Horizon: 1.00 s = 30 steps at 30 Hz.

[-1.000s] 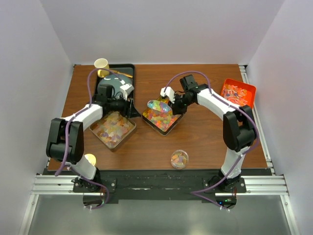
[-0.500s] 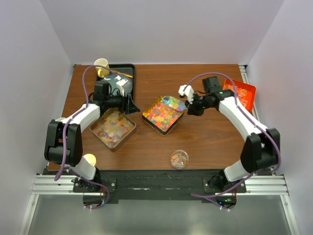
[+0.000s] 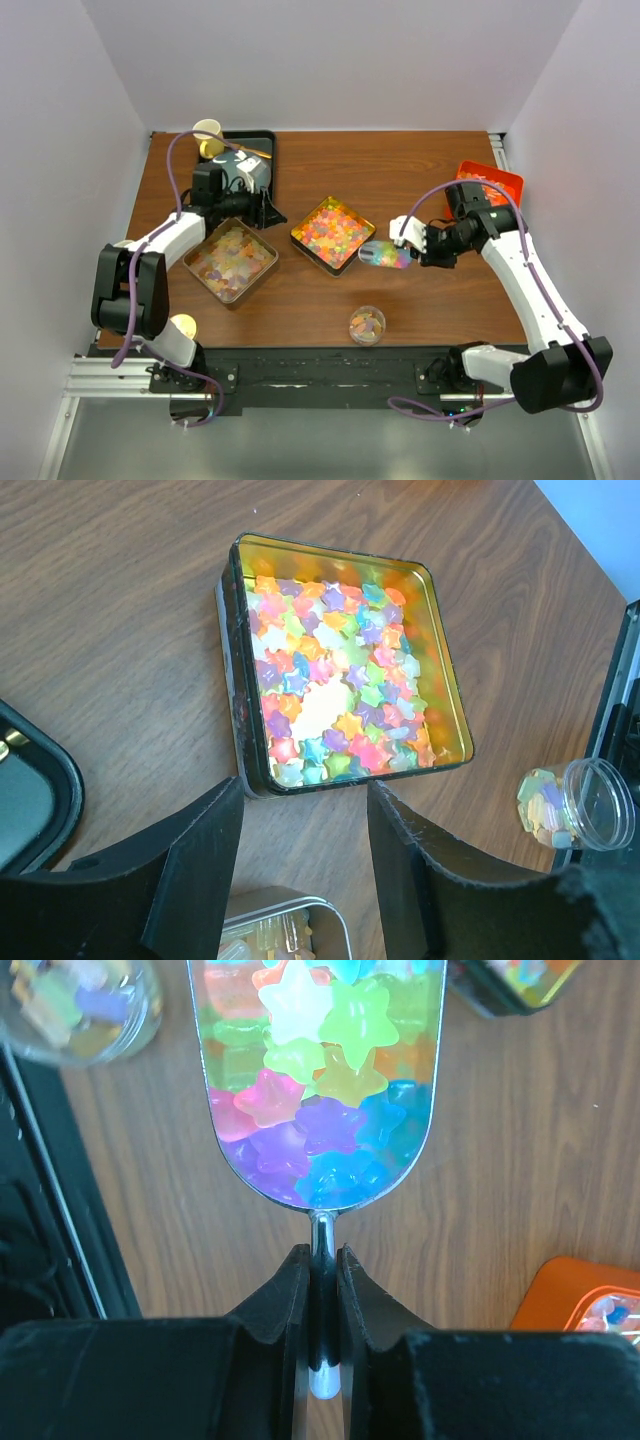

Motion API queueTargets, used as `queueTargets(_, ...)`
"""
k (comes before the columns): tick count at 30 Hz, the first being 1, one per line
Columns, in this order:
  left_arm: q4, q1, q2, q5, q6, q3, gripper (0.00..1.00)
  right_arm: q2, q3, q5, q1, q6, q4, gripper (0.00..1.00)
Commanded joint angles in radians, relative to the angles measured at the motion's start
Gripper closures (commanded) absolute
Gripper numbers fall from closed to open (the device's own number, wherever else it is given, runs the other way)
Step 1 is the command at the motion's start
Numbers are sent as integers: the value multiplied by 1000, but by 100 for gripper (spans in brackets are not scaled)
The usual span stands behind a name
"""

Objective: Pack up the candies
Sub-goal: Scoop the fake candies from the storage box, then place the fake candies in the packing bottle.

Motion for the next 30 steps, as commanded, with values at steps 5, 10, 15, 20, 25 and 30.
queueTargets(5, 16, -17, -34, -7, 17, -29, 43, -49, -14, 114, 44, -207, -152, 100)
queueTargets(10, 14, -20, -39, -25, 29, -32, 43, -57, -23, 206, 151, -221, -181, 100)
queueTargets(15, 10, -20, -49, -33, 40, -32, 43, -62, -60, 292, 237, -222, -178, 100)
queueTargets(20, 11, -20, -63, -37, 41, -41, 43, -48, -62, 382, 294, -231, -186, 100)
queueTargets(25, 22, -20, -54, -37, 38, -43, 43, -25, -44, 453, 392, -160, -185, 100)
queueTargets(30, 44, -21, -51, -37, 25, -43, 43, 7, -42, 557, 506, -90, -178, 100)
